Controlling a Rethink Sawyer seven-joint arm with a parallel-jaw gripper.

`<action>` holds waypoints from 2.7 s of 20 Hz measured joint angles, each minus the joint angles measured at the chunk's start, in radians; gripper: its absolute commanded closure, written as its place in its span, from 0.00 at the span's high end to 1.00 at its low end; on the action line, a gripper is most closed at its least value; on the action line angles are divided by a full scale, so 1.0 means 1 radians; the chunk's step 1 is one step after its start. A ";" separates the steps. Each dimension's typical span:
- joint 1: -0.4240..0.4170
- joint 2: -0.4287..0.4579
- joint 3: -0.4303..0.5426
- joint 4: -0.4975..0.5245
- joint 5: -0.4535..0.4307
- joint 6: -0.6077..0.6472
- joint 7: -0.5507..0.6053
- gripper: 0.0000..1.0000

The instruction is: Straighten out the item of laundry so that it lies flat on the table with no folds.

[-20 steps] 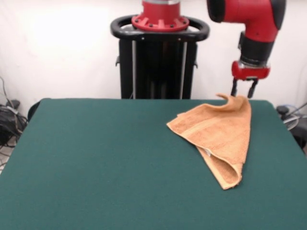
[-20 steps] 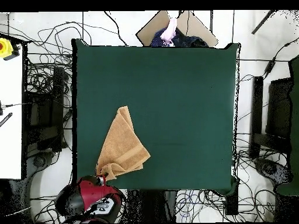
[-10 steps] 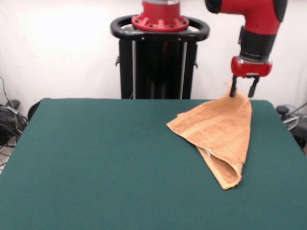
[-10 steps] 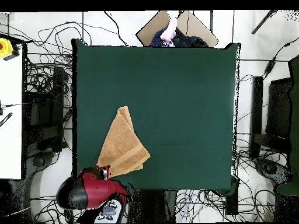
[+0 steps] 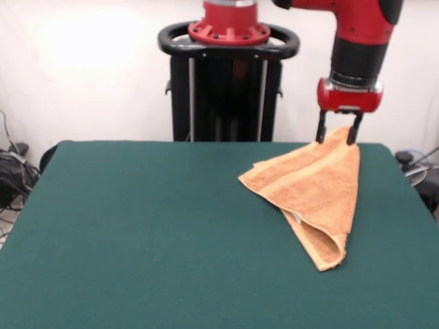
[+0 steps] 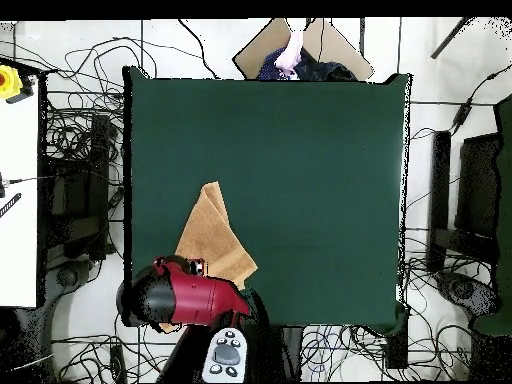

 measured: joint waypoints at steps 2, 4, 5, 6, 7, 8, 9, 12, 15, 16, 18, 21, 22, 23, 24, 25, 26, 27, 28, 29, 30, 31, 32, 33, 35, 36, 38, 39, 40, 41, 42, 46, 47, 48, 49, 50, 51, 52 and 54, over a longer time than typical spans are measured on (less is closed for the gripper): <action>-0.003 0.001 -0.004 -0.019 -0.001 0.004 0.000 1.00; -0.006 0.009 -0.006 -0.044 -0.008 -0.003 0.000 1.00; -0.011 0.019 -0.006 -0.060 -0.021 -0.016 0.000 1.00; -0.015 0.024 -0.006 -0.064 -0.027 -0.023 0.000 1.00; -0.018 0.028 -0.006 -0.069 -0.034 -0.030 0.000 1.00; -0.029 0.039 -0.006 -0.078 -0.053 -0.050 0.000 1.00; -0.039 0.047 -0.006 -0.081 -0.067 -0.065 0.000 1.00; -0.078 0.068 -0.006 -0.083 -0.114 -0.107 0.000 1.00; -0.123 0.081 -0.006 -0.083 -0.162 -0.135 0.000 1.00; -0.132 0.082 -0.006 -0.083 -0.171 -0.138 0.000 1.00; -0.157 0.088 -0.006 -0.083 -0.199 -0.144 0.000 1.00; -0.183 0.097 -0.006 -0.083 -0.232 -0.147 0.000 1.00; -0.187 0.099 -0.006 -0.083 -0.239 -0.147 0.000 1.00; -0.197 0.103 -0.006 -0.083 -0.255 -0.152 0.000 1.00; -0.203 0.107 -0.006 -0.084 -0.266 -0.159 0.000 1.00; -0.207 0.111 -0.006 -0.084 -0.277 -0.166 0.000 1.00; -0.212 0.116 -0.006 -0.084 -0.287 -0.175 0.000 1.00; -0.219 0.125 -0.006 -0.084 -0.303 -0.194 0.000 1.00; -0.221 0.130 -0.006 -0.084 -0.310 -0.204 0.000 1.00; -0.227 0.144 -0.006 -0.084 -0.326 -0.231 0.000 1.00; -0.231 0.158 -0.006 -0.084 -0.336 -0.253 0.000 1.00; -0.234 0.172 -0.006 -0.084 -0.347 -0.275 0.000 1.00; -0.239 0.189 -0.006 -0.084 -0.357 -0.299 0.000 1.00; -0.244 0.207 -0.006 -0.084 -0.367 -0.319 0.000 1.00; -0.253 0.243 -0.005 -0.084 -0.386 -0.360 0.000 1.00; -0.257 0.255 -0.005 -0.084 -0.391 -0.369 0.000 1.00; -0.270 0.291 0.000 -0.081 -0.410 -0.387 0.000 1.00; -0.278 0.306 0.003 -0.077 -0.419 -0.388 0.000 1.00; -0.286 0.320 0.006 -0.072 -0.428 -0.388 0.000 1.00; -0.295 0.333 0.009 -0.065 -0.438 -0.390 0.000 1.00; -0.302 0.337 0.011 -0.062 -0.443 -0.393 0.000 1.00; -0.320 0.331 0.020 -0.054 -0.454 -0.398 0.000 1.00; -0.321 0.331 0.020 -0.053 -0.454 -0.398 0.000 1.00; -0.321 0.331 0.020 -0.050 -0.454 -0.398 0.000 1.00; -0.321 0.331 0.020 -0.048 -0.454 -0.398 0.000 1.00; -0.321 0.331 0.020 -0.046 -0.454 -0.398 0.000 1.00; -0.321 0.331 0.020 -0.044 -0.454 -0.398 0.000 1.00; -0.321 0.333 0.020 -0.042 -0.454 -0.398 0.000 1.00; -0.321 0.336 0.020 -0.043 -0.454 -0.399 0.000 1.00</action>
